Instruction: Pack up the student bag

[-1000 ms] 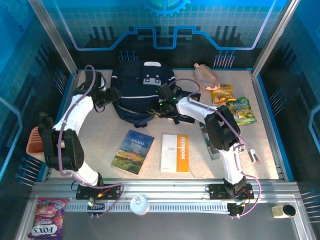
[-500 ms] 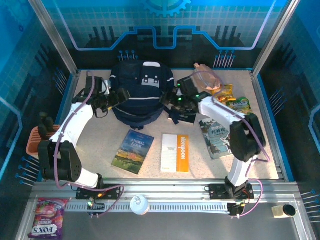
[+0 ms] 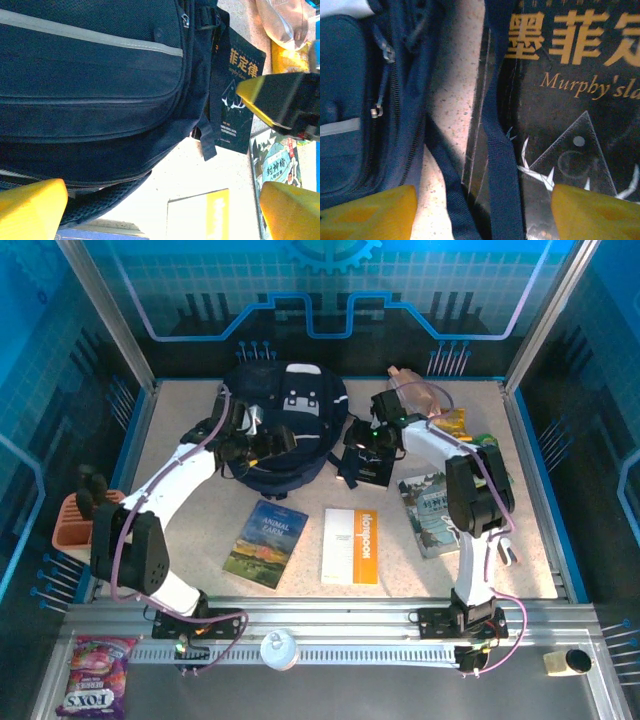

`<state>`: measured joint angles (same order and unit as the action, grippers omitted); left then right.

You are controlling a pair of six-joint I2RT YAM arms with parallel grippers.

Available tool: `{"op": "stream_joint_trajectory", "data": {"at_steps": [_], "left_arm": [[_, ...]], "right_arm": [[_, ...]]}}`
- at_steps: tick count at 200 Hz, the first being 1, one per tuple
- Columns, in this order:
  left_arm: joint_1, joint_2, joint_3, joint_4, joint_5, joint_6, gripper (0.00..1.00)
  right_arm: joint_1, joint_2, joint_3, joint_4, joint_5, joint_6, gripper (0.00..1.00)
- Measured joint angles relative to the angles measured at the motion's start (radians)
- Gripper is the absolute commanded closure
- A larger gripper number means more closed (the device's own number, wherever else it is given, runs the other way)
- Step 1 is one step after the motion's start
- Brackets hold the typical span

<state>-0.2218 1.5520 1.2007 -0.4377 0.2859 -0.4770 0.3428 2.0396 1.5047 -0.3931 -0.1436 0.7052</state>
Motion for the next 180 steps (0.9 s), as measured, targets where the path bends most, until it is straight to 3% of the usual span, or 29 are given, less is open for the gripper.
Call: {"op": "stream_joint_trajectory", "data": {"at_steps": [63, 148, 180], "left_arm": [[-0.064, 0.037, 0.037, 0.021, 0.004, -0.023, 0.01], [-0.167, 0.13, 0.119, 0.045, 0.027, -0.049, 0.01], [-0.24, 0.198, 0.167, 0.068, 0.03, -0.089, 0.1]], "right_arm": [[-0.009, 0.041, -0.016, -0.024, -0.035, -0.008, 0.27], [-0.104, -0.209, -0.369, 0.053, -0.085, -0.04, 0.27], [-0.111, -0.27, -0.398, -0.007, -0.075, -0.06, 0.28]]}}
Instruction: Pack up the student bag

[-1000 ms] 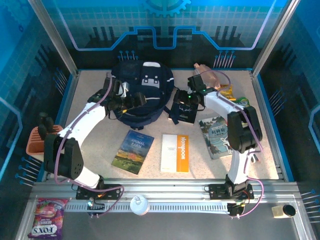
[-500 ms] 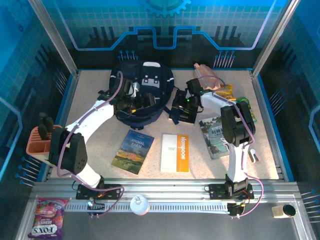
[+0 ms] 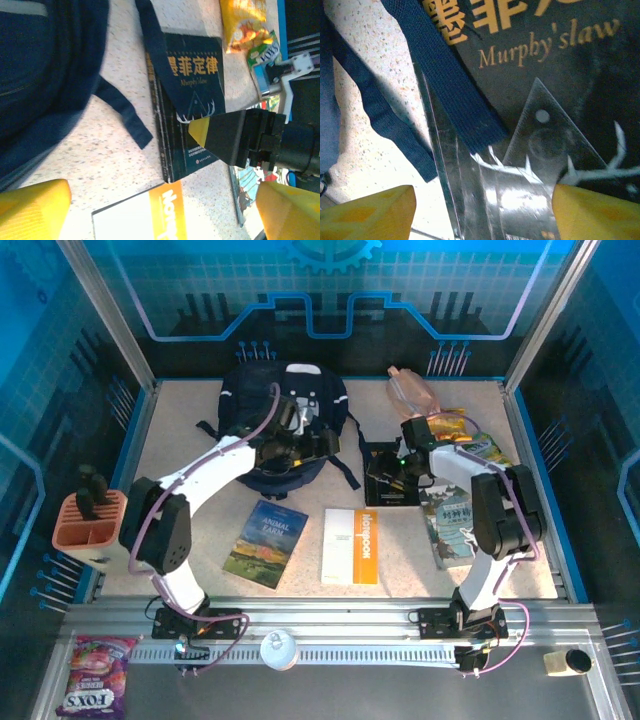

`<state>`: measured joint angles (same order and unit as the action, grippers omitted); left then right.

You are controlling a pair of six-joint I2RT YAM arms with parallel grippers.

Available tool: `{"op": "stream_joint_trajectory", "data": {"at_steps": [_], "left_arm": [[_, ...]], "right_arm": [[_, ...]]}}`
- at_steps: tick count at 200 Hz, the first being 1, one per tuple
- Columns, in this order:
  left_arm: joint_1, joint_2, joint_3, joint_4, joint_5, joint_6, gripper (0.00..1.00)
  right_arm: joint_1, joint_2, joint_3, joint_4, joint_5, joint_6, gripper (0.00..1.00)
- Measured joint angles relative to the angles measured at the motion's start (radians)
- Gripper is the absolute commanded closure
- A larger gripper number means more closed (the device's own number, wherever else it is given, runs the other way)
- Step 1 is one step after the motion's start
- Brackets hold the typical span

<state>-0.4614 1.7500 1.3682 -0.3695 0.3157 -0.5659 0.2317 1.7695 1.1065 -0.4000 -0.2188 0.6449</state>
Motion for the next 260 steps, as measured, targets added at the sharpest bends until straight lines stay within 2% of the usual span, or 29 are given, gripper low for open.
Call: {"op": "stream_joint_trajectory", "data": {"at_steps": [29, 63, 101, 161, 260], "left_arm": [[-0.065, 0.084, 0.061, 0.017, 0.0, -0.058, 0.2], [-0.128, 0.17, 0.104, 0.04, -0.005, -0.136, 0.33], [-0.18, 0.253, 0.134, 0.062, -0.013, -0.214, 0.44], [-0.202, 0.348, 0.167, 0.062, -0.012, -0.253, 0.57], [-0.202, 0.438, 0.183, 0.071, 0.003, -0.3, 0.58]], "right_arm": [[-0.053, -0.064, 0.006, -0.02, 0.042, -0.029, 0.32], [-0.122, -0.063, 0.048, -0.05, 0.11, -0.064, 0.37], [-0.127, -0.021, 0.065, -0.078, 0.133, -0.105, 0.47], [-0.128, 0.056, 0.065, -0.102, 0.124, -0.123, 0.51], [-0.135, 0.072, 0.067, -0.098, 0.091, -0.122, 0.49]]}}
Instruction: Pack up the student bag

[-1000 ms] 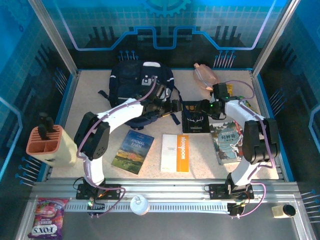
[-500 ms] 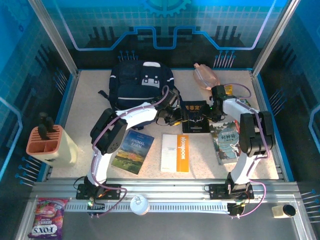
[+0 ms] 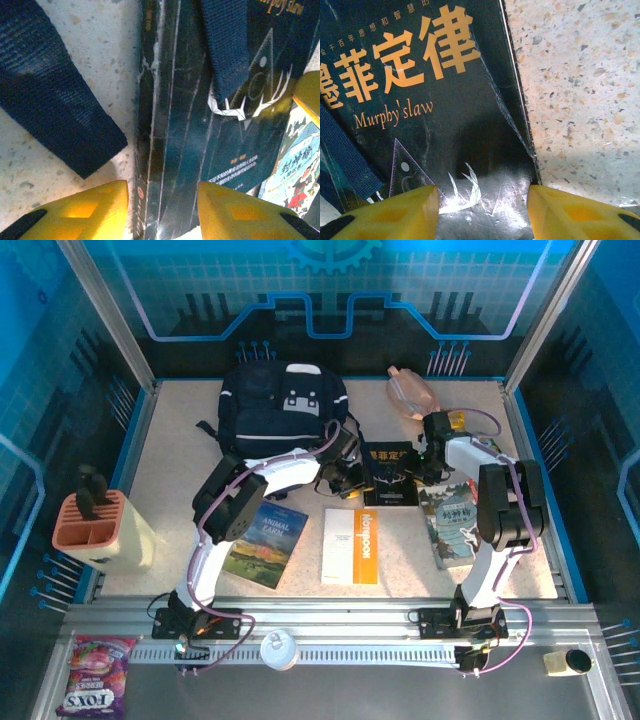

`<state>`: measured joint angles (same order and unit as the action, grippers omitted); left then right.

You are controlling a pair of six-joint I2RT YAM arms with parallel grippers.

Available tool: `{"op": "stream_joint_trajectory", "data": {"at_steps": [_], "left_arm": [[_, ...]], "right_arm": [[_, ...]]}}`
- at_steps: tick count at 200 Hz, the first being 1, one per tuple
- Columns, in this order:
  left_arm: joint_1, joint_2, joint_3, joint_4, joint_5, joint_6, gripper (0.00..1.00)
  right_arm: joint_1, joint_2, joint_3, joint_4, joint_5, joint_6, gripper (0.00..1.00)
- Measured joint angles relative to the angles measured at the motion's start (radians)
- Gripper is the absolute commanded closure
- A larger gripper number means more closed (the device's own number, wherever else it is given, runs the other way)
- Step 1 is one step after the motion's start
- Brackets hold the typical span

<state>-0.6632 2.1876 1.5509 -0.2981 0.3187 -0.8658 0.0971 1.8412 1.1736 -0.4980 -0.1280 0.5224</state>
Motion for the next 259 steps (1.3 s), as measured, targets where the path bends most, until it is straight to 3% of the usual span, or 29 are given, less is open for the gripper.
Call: {"op": "stream_joint_trajectory", "data": {"at_steps": [76, 125, 178, 259], "left_arm": [[0.003, 0.026, 0.025, 0.004, 0.04, -0.001, 0.55], [0.006, 0.023, 0.031, 0.008, 0.143, 0.0, 0.59], [-0.008, -0.101, -0.006, 0.102, 0.205, -0.002, 0.6], [-0.011, -0.042, -0.006, 0.213, 0.221, -0.123, 0.64]], "right_arm": [[-0.002, 0.002, 0.0, 0.004, -0.02, 0.0, 0.49], [-0.038, 0.002, -0.002, 0.024, -0.071, 0.013, 0.49], [-0.047, 0.002, -0.014, 0.053, -0.101, 0.042, 0.5], [-0.048, -0.012, -0.062, 0.104, -0.173, 0.095, 0.52]]}}
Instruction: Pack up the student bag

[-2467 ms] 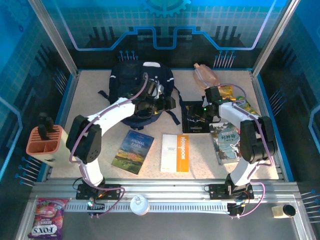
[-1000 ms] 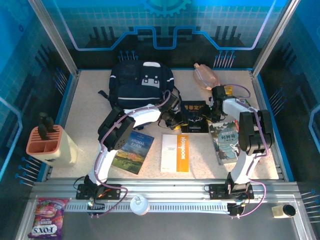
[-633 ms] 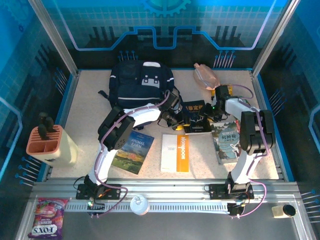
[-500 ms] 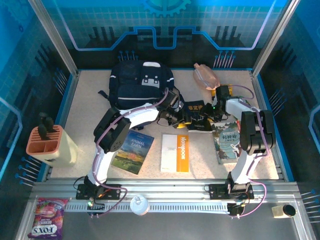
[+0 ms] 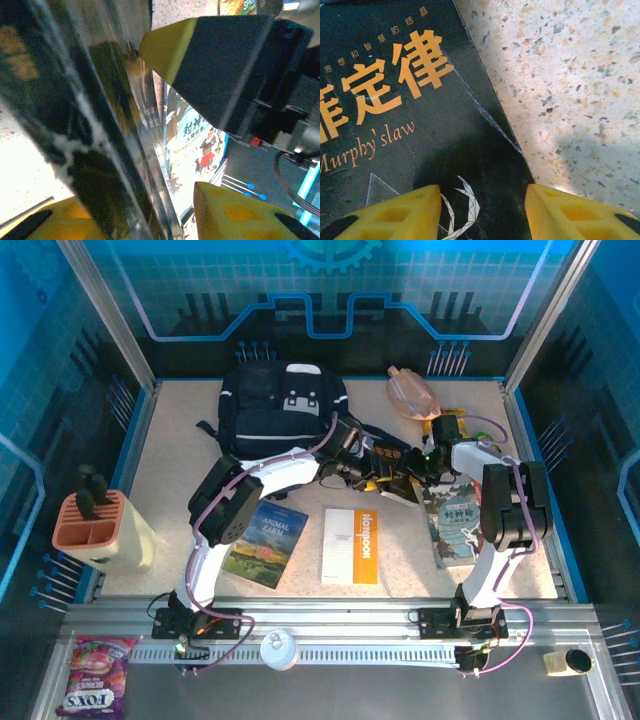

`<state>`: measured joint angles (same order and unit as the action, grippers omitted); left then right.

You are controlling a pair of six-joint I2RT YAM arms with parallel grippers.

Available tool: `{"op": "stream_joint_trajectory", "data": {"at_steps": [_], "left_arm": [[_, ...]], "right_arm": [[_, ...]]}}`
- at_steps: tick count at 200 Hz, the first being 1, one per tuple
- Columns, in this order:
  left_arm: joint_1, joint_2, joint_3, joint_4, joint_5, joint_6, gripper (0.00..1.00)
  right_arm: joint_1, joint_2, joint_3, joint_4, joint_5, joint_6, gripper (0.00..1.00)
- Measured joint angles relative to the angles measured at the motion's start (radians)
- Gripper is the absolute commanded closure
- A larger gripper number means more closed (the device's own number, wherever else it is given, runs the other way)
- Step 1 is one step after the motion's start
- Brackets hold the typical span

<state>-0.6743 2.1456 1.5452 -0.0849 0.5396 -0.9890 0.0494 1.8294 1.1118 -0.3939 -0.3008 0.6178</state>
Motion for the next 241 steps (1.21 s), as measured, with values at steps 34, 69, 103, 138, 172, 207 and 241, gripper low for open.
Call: {"op": "stream_joint_trajectory", "data": {"at_steps": [34, 69, 103, 138, 172, 207, 241], "left_arm": [[0.004, 0.008, 0.0, -0.002, -0.004, -0.008, 0.78], [0.019, 0.007, -0.007, -0.022, -0.013, -0.007, 0.98], [0.045, -0.052, -0.064, -0.028, -0.035, 0.011, 1.0], [0.106, -0.23, -0.145, -0.056, -0.072, 0.054, 1.0], [0.2, -0.415, -0.224, 0.001, -0.089, 0.071, 1.0], [0.31, -0.533, -0.365, 0.142, -0.125, 0.015, 1.0], [0.365, -0.559, -0.516, 0.282, -0.188, -0.106, 1.0]], "right_arm": [[0.0, -0.002, 0.0, 0.002, -0.004, 0.011, 0.51], [0.0, -0.019, -0.007, 0.003, -0.008, 0.019, 0.48], [-0.006, -0.102, -0.068, 0.034, -0.03, 0.056, 0.4], [-0.029, -0.211, -0.127, 0.142, -0.077, 0.117, 0.31], [-0.029, -0.266, -0.202, 0.33, -0.162, 0.238, 0.23], [0.002, -0.278, -0.277, 0.537, -0.215, 0.406, 0.16], [0.101, -0.259, -0.294, 0.782, -0.235, 0.598, 0.13]]}}
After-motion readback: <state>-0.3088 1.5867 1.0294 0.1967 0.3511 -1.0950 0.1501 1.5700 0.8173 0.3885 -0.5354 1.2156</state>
